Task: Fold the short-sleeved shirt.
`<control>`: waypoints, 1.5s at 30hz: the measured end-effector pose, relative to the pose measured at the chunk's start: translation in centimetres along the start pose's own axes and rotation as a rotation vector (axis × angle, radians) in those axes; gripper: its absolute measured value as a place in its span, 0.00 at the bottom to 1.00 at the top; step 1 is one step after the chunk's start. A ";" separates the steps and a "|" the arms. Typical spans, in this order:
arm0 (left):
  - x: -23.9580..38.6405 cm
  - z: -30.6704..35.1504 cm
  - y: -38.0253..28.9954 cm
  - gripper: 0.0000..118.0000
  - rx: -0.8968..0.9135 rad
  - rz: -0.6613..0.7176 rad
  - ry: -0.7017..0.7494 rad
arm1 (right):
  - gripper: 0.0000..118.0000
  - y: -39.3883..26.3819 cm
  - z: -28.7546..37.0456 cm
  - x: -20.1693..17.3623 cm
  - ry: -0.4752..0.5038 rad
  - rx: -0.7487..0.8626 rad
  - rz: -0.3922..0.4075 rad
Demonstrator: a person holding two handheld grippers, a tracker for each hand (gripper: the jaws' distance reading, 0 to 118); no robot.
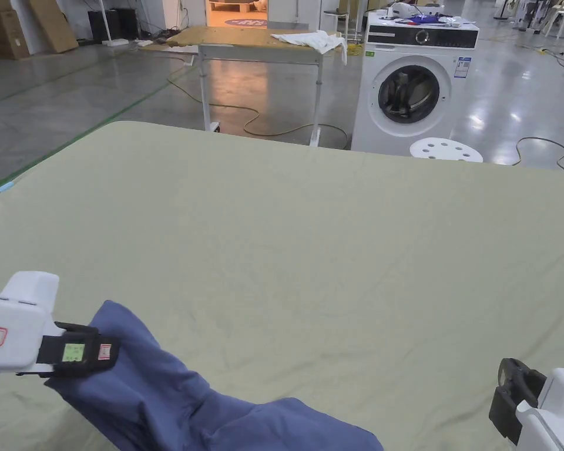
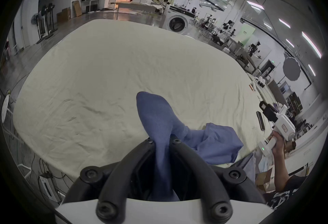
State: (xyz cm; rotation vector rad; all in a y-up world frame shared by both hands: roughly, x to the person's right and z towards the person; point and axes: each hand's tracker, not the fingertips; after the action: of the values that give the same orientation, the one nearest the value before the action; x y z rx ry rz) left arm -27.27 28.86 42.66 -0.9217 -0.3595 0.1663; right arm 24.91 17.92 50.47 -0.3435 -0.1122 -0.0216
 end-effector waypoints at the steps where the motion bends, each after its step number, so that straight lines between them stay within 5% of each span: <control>1: 1.4 -0.3 0.0 0.07 -0.005 -0.026 -0.005 | 0.01 0.0 0.1 0.0 0.000 0.001 -0.001; 18: 17.5 -11.9 -3.6 0.07 -0.194 -0.252 -0.125 | 0.01 -0.6 0.4 0.7 -0.007 -0.035 -0.021; 29: 21.1 -16.4 -6.1 0.08 -0.242 -0.224 -0.106 | 0.01 -1.3 0.2 0.8 -0.011 -0.053 -0.025; 31: 20.9 -16.6 -6.2 0.18 -0.249 -0.222 -0.141 | 0.01 -1.4 0.2 0.7 -0.009 -0.054 -0.028; 34: 19.7 -15.7 -5.7 0.55 -0.249 -0.132 -0.268 | 0.01 -1.4 0.2 0.6 -0.006 -0.055 -0.027; 36: 19.0 -14.7 -5.2 0.60 -0.228 -0.077 -0.310 | 0.01 -1.4 0.2 0.6 -0.006 -0.054 -0.026; 41: 15.9 -14.1 -4.2 0.55 -0.123 0.038 -0.389 | 0.01 -1.3 0.4 0.6 -0.010 -0.053 -0.036; 45: 15.4 -16.3 -5.2 0.17 -0.195 0.066 -0.388 | 0.01 -1.4 0.6 0.4 -0.009 -0.054 -0.033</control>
State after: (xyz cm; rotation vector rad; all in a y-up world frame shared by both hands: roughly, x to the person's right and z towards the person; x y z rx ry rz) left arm -7.00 18.11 41.44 -1.0955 -0.7142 0.3786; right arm 25.24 16.78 51.52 -0.3958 -0.1263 -0.0557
